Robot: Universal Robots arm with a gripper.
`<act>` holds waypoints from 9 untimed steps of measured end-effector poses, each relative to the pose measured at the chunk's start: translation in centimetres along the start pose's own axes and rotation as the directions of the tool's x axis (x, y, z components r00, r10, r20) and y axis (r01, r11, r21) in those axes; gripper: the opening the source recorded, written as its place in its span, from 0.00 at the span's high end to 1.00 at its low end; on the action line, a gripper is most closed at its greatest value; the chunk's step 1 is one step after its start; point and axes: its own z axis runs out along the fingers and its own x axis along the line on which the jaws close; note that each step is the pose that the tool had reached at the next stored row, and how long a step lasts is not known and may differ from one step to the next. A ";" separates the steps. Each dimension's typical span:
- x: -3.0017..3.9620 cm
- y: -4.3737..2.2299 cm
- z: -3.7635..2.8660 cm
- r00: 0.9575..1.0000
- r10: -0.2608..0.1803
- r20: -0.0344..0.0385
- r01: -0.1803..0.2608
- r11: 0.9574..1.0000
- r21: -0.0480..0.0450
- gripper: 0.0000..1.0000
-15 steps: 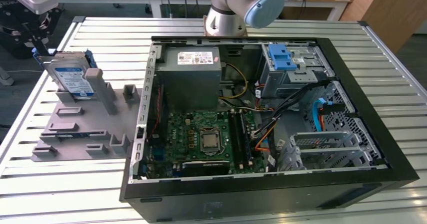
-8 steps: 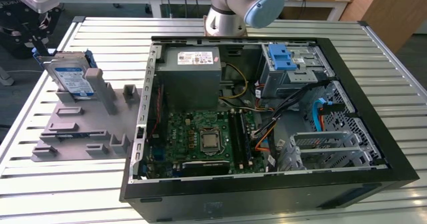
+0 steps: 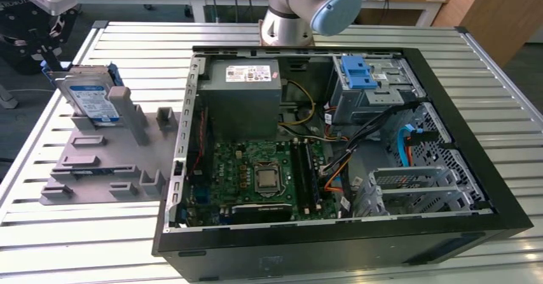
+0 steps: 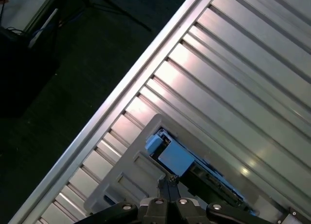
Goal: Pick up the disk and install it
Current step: 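Pick up the disk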
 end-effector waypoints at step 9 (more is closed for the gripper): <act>0.01 0.00 0.00 0.999 -0.051 -0.002 0.051 0.999 0.002 0.89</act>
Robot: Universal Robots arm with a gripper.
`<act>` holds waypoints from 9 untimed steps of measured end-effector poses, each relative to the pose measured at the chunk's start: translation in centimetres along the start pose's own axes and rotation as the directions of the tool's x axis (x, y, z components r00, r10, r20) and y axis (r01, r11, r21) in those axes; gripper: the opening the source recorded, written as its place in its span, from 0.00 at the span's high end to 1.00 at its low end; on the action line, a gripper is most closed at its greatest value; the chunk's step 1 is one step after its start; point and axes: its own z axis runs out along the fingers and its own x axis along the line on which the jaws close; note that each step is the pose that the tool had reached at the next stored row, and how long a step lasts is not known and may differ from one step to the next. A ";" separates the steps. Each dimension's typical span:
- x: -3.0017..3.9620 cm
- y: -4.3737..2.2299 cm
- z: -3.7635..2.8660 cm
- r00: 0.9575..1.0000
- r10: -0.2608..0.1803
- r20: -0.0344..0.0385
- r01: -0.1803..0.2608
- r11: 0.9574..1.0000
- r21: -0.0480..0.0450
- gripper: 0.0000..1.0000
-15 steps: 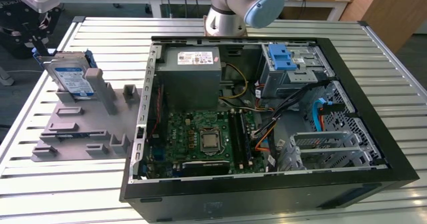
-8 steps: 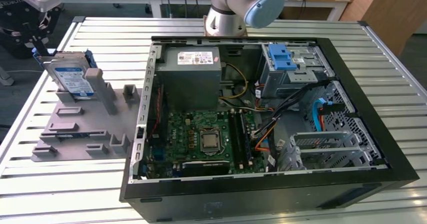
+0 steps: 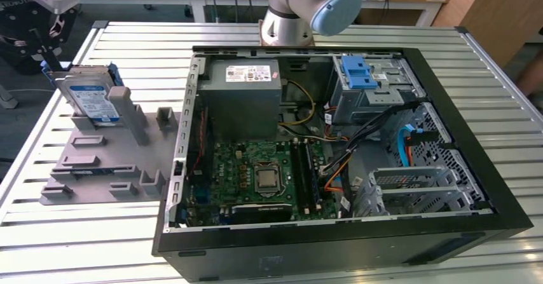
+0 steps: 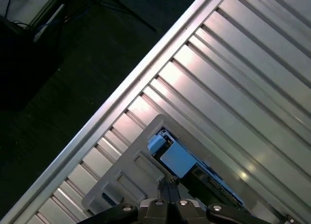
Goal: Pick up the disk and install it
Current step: 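Pick up the disk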
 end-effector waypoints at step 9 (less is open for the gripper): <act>0.00 0.00 0.00 0.999 -0.054 -0.002 0.054 0.999 0.002 0.89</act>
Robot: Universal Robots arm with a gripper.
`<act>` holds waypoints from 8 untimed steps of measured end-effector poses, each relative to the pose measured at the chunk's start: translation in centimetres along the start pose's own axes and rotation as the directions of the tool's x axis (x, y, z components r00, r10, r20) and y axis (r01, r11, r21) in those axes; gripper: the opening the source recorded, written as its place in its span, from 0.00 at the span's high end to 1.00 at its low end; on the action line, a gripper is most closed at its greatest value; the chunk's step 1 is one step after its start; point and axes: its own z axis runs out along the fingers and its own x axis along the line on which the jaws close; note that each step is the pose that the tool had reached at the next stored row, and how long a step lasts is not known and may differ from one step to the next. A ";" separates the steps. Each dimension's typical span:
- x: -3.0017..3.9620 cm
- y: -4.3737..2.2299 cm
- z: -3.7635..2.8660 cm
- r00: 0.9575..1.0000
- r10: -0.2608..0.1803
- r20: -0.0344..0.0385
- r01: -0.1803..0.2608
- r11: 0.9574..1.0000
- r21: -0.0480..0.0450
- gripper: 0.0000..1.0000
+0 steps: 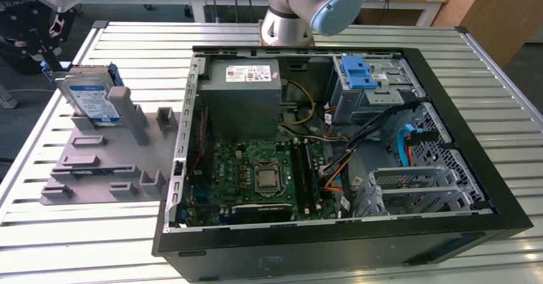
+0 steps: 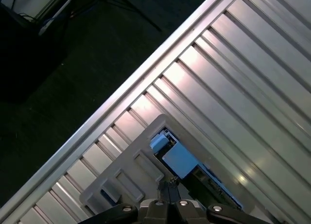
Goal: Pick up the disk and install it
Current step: 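Pick up the disk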
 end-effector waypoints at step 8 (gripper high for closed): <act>0.00 0.01 0.00 0.998 -0.070 0.000 0.070 0.998 0.002 0.89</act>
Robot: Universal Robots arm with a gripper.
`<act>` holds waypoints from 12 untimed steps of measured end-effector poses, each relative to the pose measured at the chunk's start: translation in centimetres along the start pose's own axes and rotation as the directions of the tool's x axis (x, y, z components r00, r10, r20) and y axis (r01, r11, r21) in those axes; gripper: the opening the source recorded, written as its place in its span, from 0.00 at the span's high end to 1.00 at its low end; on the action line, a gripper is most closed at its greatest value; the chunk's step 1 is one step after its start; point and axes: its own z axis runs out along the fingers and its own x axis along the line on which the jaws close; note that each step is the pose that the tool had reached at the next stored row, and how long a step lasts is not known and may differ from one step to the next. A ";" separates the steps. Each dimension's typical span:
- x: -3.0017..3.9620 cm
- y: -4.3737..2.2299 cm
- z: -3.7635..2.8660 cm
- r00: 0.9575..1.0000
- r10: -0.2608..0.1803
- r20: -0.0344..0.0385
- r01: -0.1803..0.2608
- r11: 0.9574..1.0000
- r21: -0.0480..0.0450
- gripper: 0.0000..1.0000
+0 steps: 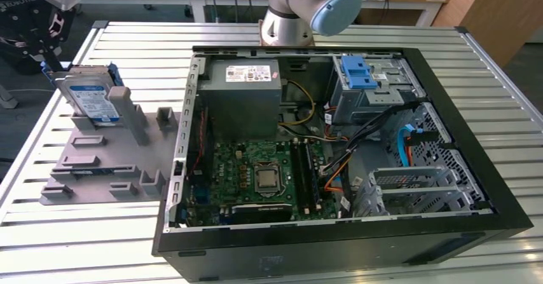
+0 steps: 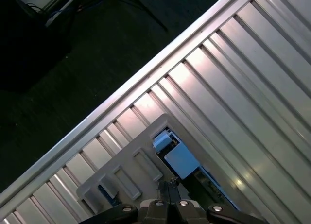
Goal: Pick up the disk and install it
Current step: 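Pick up the disk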
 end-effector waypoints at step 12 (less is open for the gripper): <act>-0.01 -0.01 0.02 0.996 -0.072 0.044 0.072 0.997 0.001 0.89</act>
